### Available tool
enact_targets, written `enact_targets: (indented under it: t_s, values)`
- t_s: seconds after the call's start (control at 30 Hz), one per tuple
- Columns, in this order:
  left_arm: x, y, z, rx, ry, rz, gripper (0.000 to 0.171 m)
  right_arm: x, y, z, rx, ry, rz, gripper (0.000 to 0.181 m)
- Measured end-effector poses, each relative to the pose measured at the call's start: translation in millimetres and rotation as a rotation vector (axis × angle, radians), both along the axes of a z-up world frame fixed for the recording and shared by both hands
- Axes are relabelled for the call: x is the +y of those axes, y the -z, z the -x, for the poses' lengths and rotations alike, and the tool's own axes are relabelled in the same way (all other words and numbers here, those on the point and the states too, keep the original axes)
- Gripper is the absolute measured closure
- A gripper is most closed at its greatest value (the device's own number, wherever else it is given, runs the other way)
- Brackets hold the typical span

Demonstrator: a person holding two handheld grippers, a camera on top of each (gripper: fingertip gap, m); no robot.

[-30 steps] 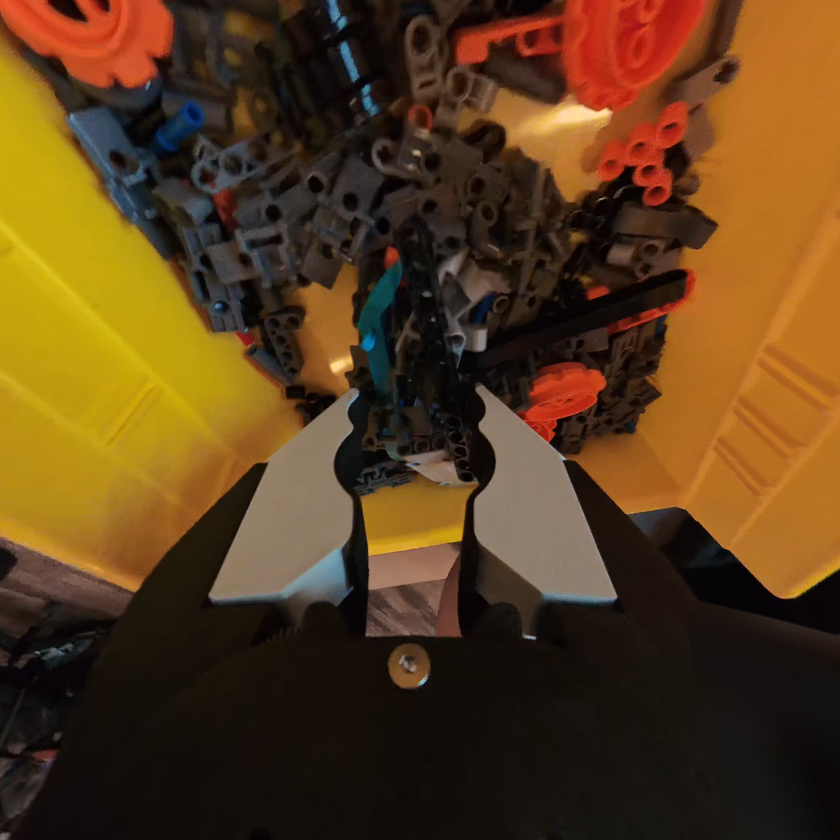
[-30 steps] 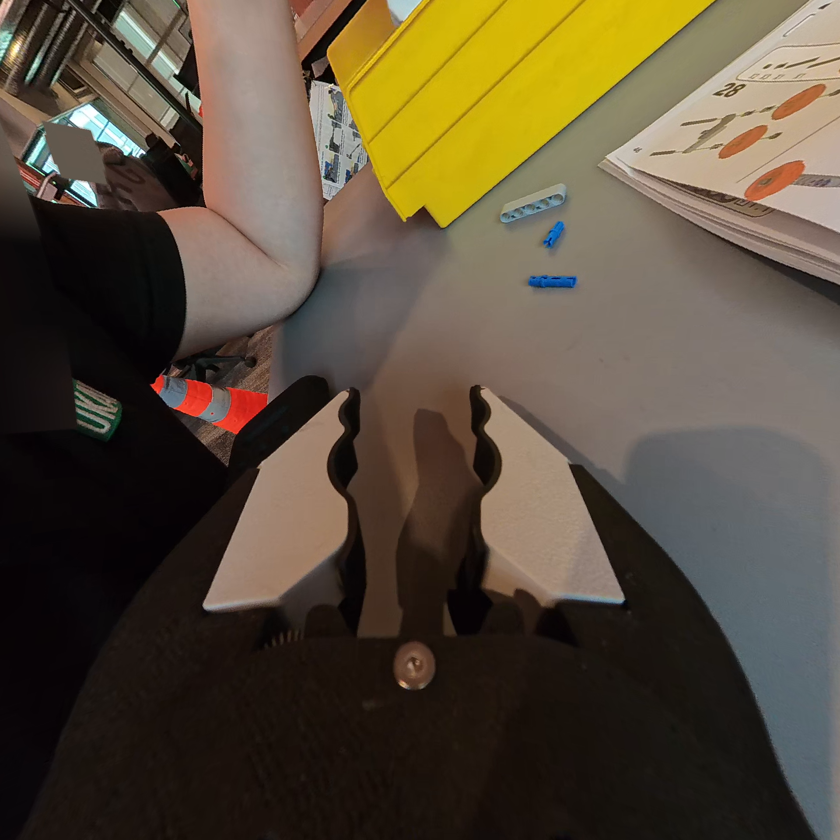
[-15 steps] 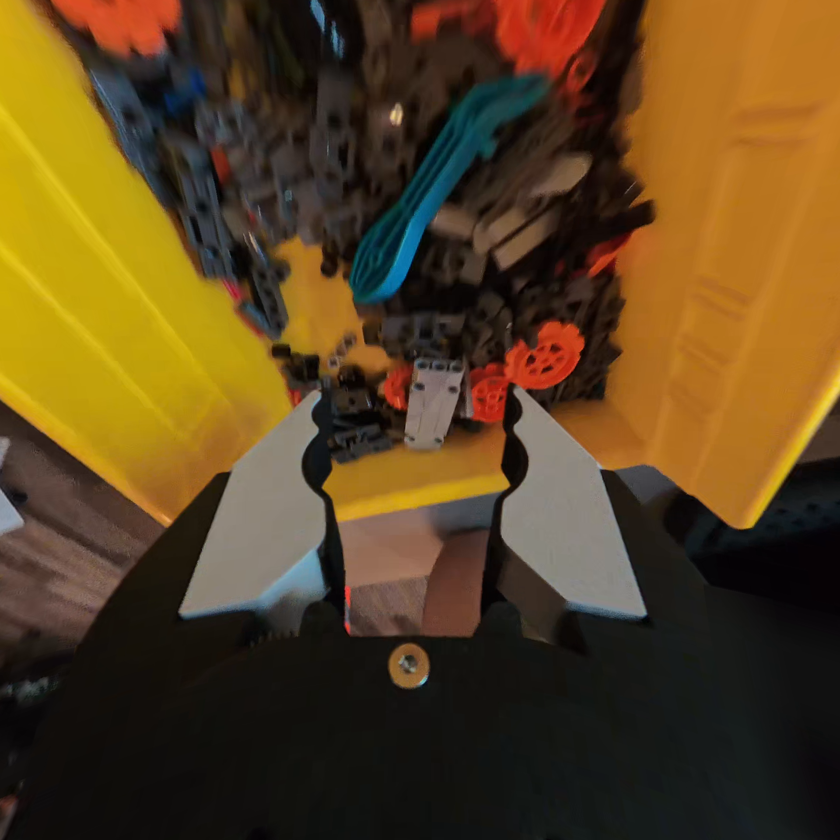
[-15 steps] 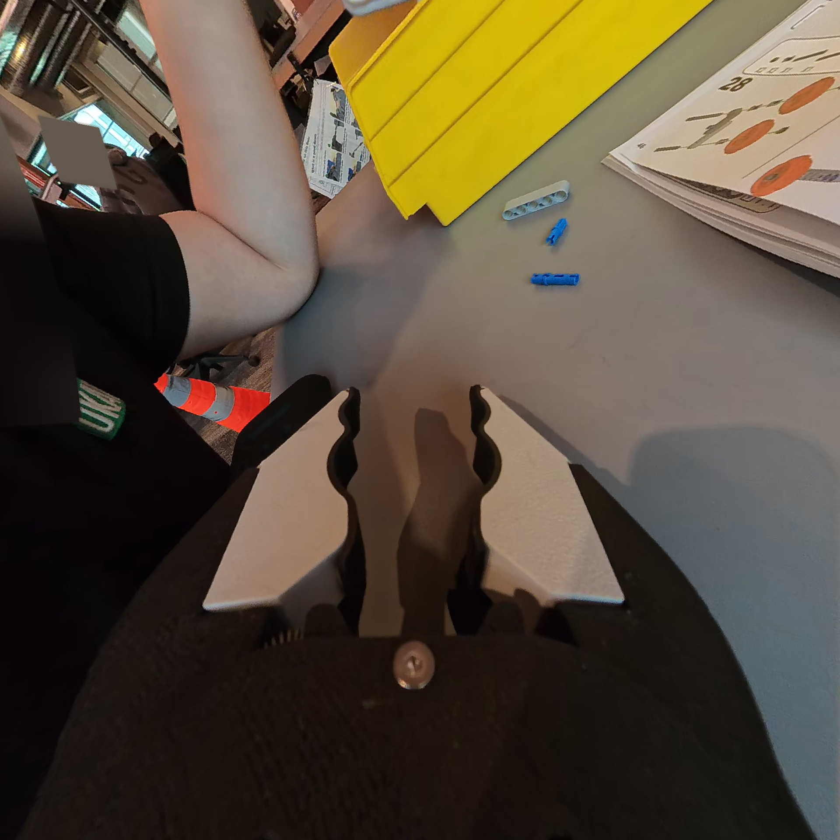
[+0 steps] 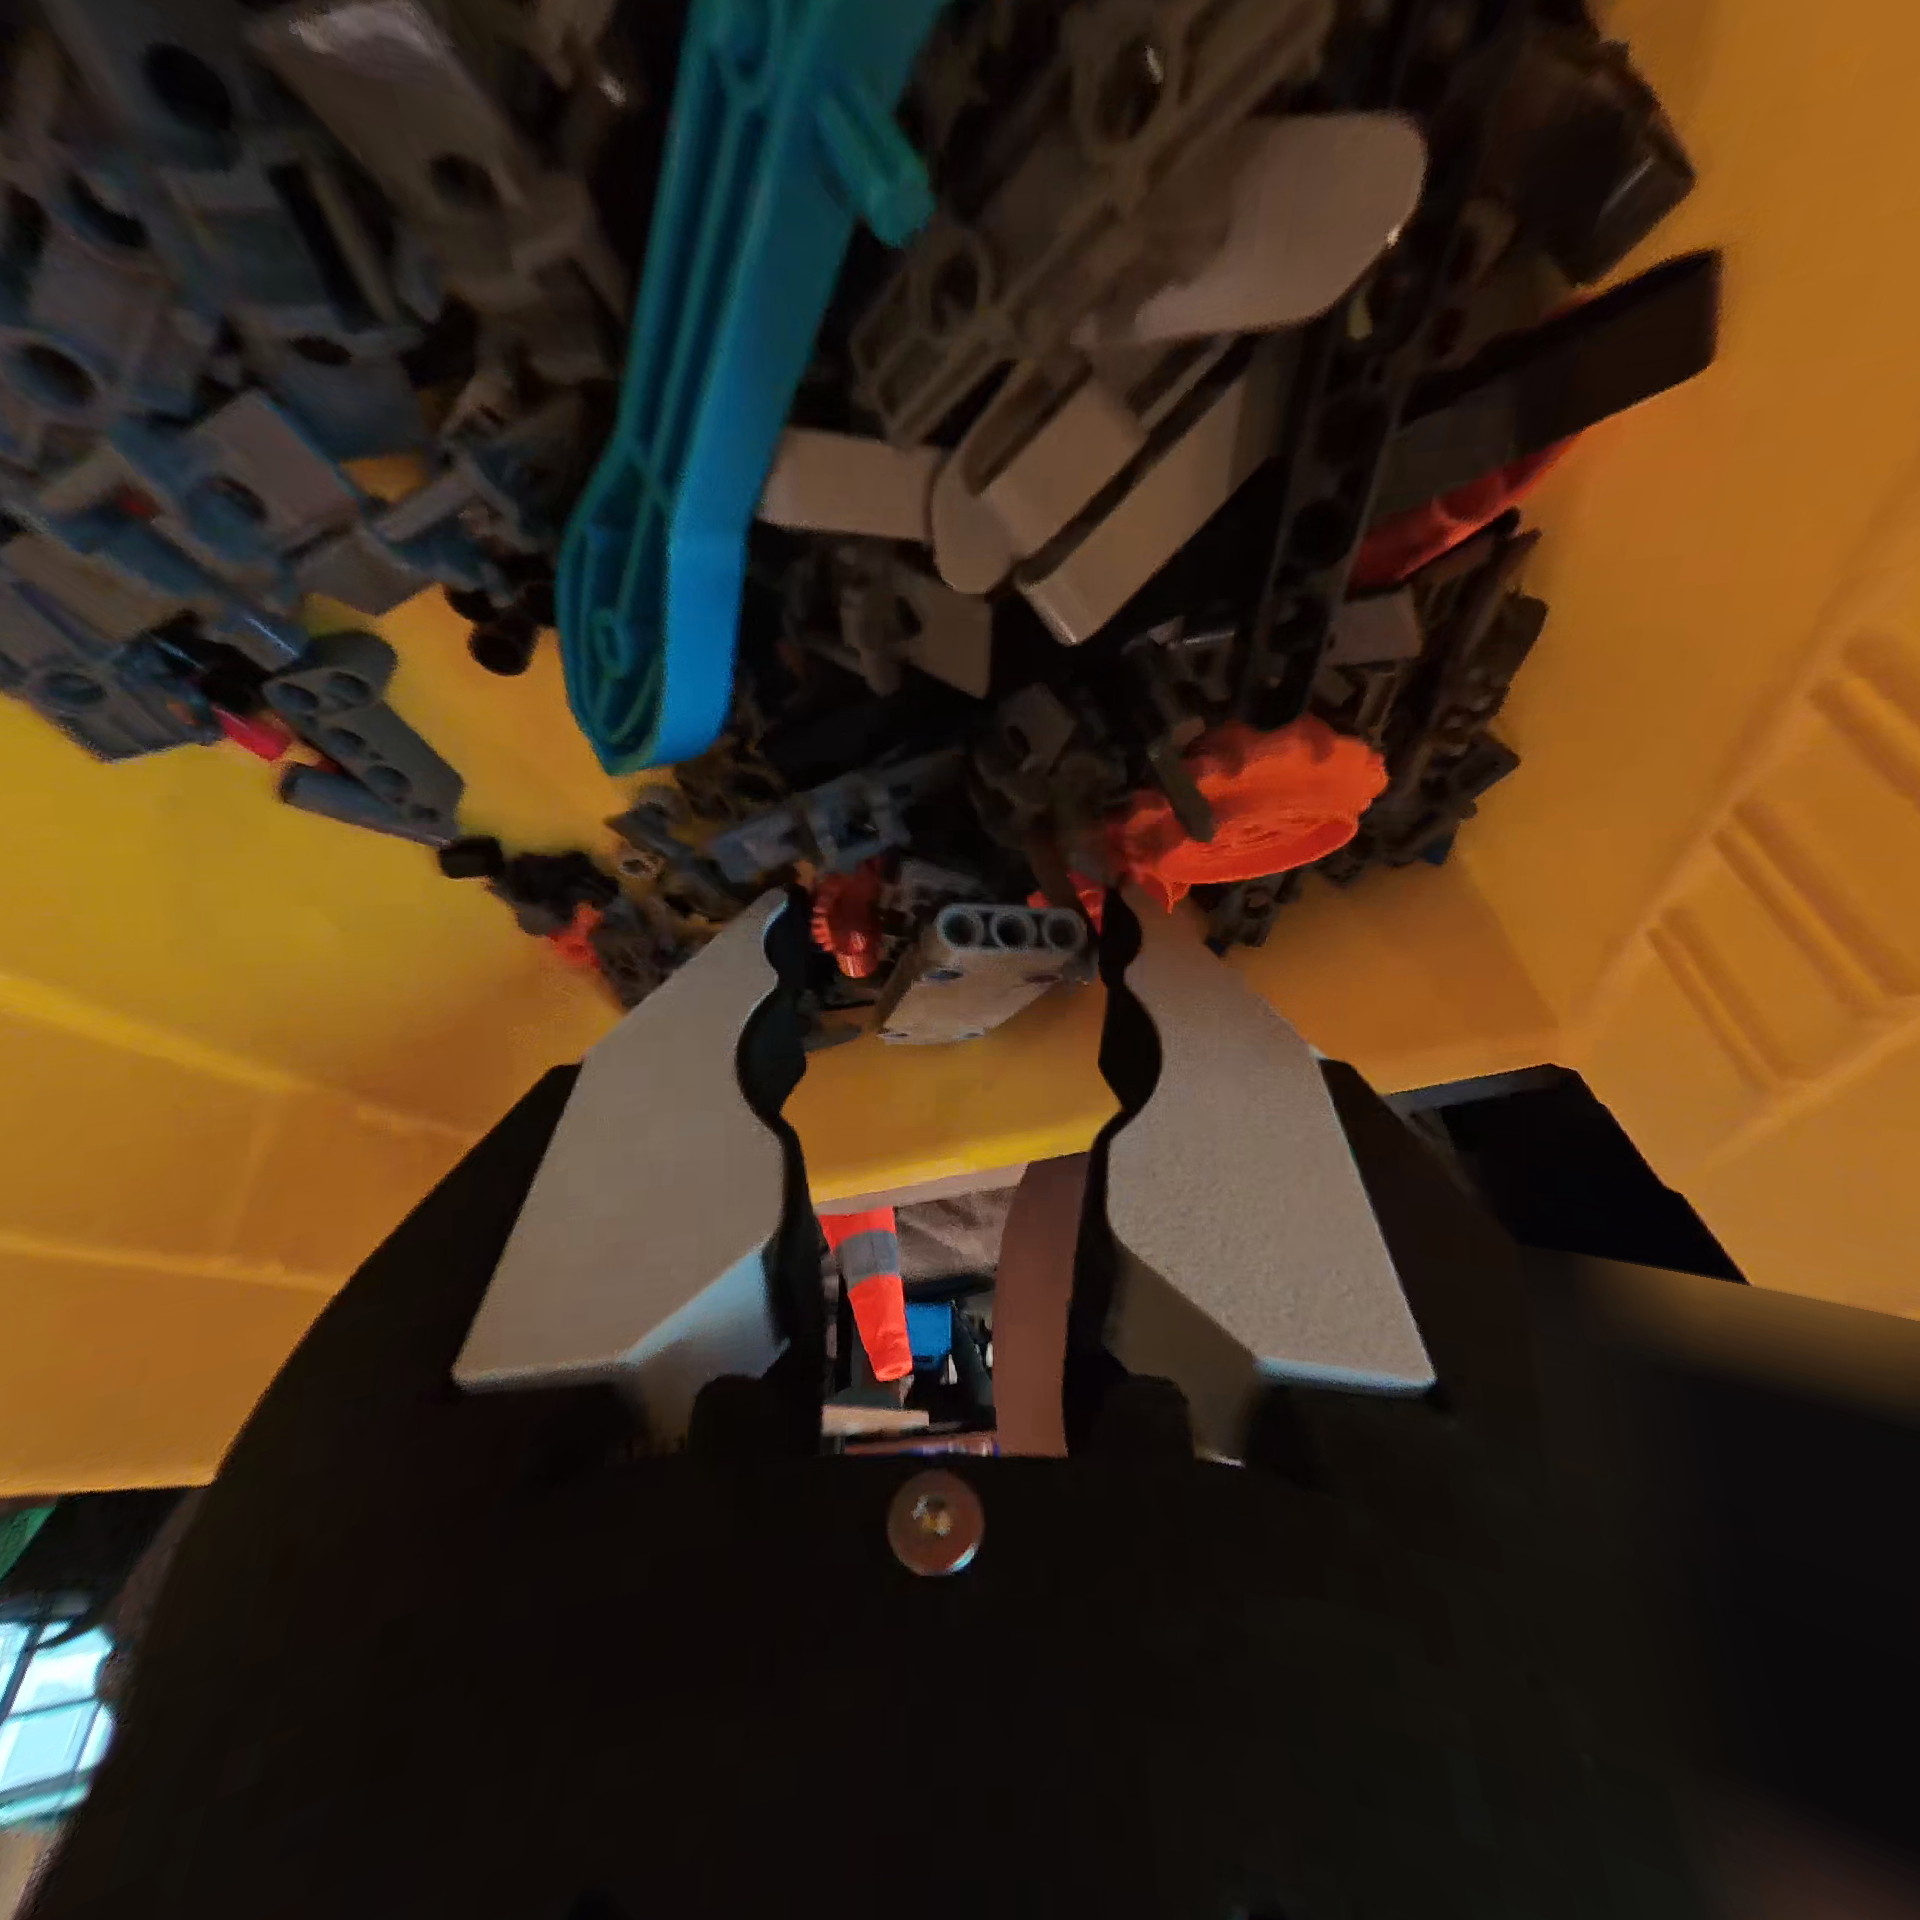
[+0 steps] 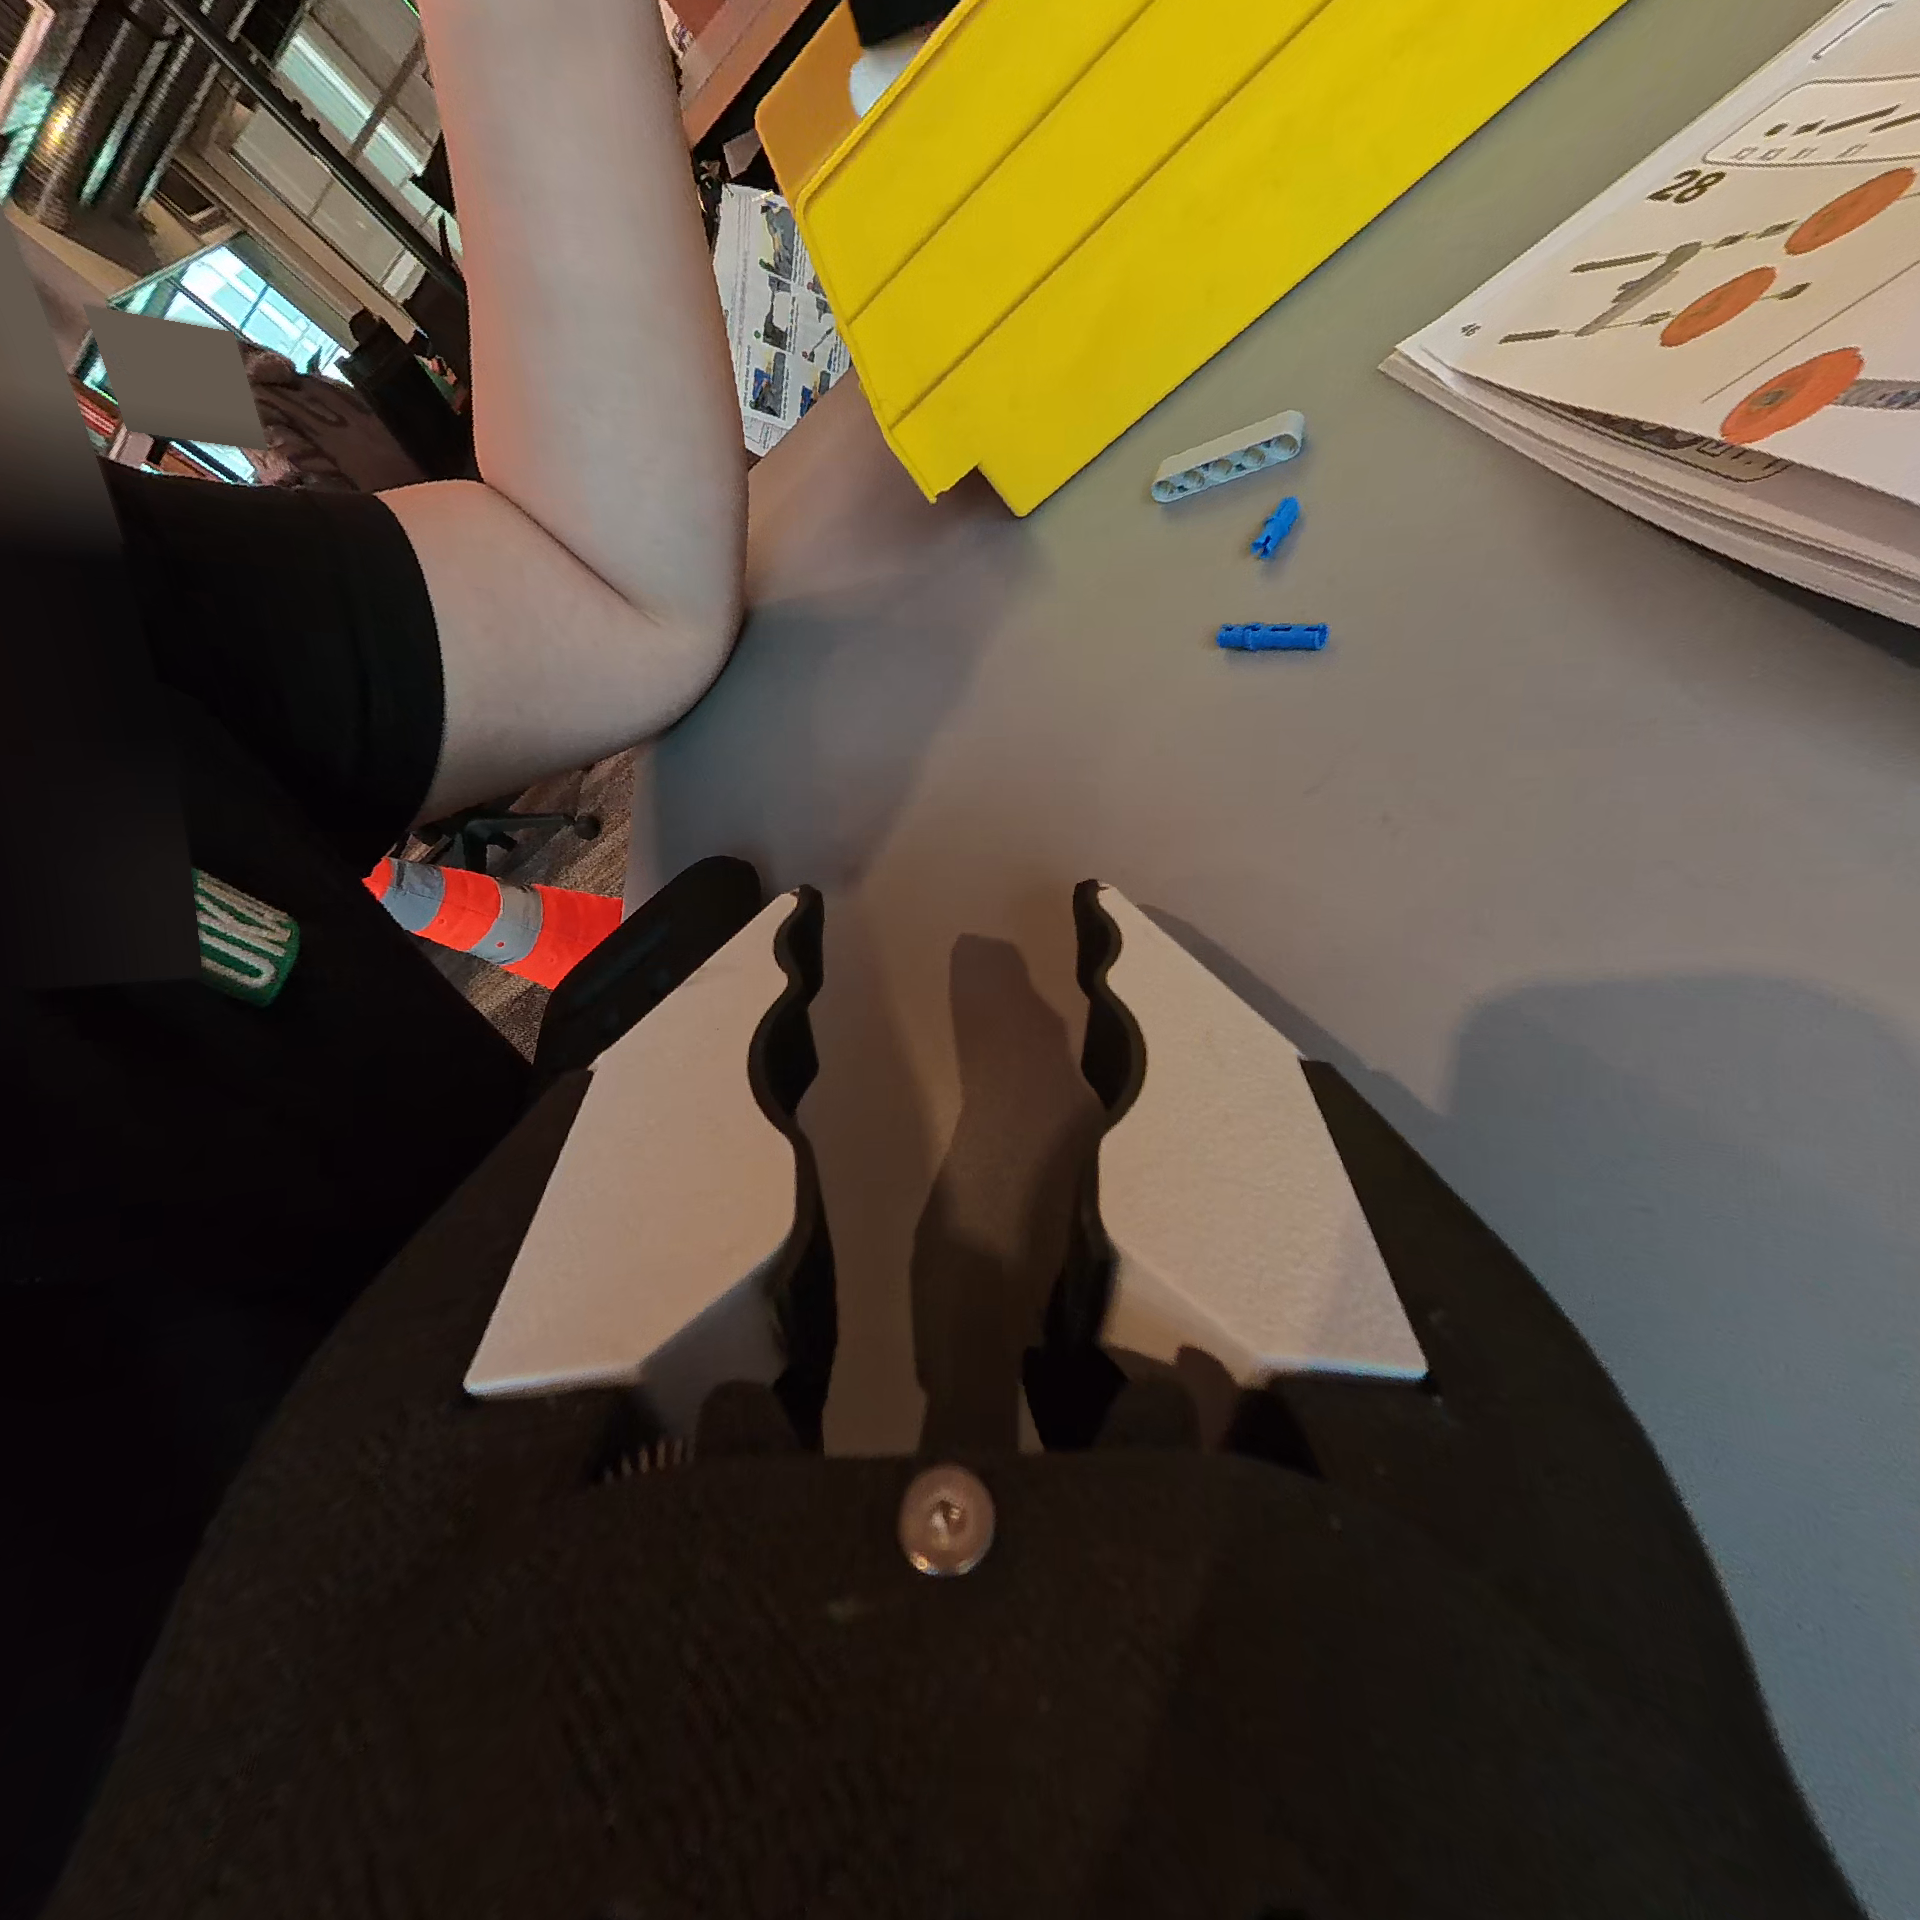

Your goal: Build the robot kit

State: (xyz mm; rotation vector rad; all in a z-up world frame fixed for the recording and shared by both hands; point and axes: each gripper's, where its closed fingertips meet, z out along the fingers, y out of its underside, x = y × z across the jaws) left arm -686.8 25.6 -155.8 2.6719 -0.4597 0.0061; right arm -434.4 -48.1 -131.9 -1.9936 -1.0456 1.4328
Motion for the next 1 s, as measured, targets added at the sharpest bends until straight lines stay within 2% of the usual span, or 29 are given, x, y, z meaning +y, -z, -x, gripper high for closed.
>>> enact_targets:
  t_s: [0.03,0.1,0.17,0.23,0.33,0.37,0.4,0.47,0.5,0.53,0.6,0.77,1.0]
  values:
    - [6,-1,-2,-0.019,-0.014,-0.026,0.122,0,0,0,0.000,0.000,0.000,0.133]
    - [19,-3,-1,-0.044,-0.032,-0.081,0.142,0,0,0,0.001,0.000,-0.001,0.133]
    - [32,-3,5,-0.033,-0.040,-0.132,0.144,0,0,0,0.000,0.000,0.001,0.133]
    - [47,-6,10,-0.026,-0.048,-0.197,0.160,0,0,0,0.001,0.000,0.005,0.133]
    - [85,-19,1,-0.098,-0.111,-0.395,0.162,0,0,0,0.003,0.000,0.006,0.133]
    - [91,-24,0,-0.109,-0.132,-0.442,0.153,0,0,0,0.004,0.000,0.006,0.133]
    - [87,-27,2,-0.098,-0.144,-0.445,0.137,0,-1,0,0.005,0.001,0.006,0.133]
    - [54,-27,14,-0.039,-0.132,-0.337,0.128,0,-1,0,0.007,0.001,0.008,0.133]
    - [34,-26,20,-0.016,-0.122,-0.268,0.130,0,-1,0,0.007,0.001,0.008,0.133]
    - [15,-24,25,-0.004,-0.118,-0.196,0.142,0,-1,0,0.006,0.001,0.008,0.133]
    - [-6,-22,36,0.037,-0.116,-0.115,0.150,0,0,0,0.006,-0.001,0.010,0.133]
    - [-9,-12,45,0.058,-0.118,-0.052,0.156,-1,0,0,0.004,-0.003,0.011,0.133]
    - [-19,1,53,0.118,-0.002,0.054,0.158,-1,-1,1,0.007,-0.004,0.014,0.133]
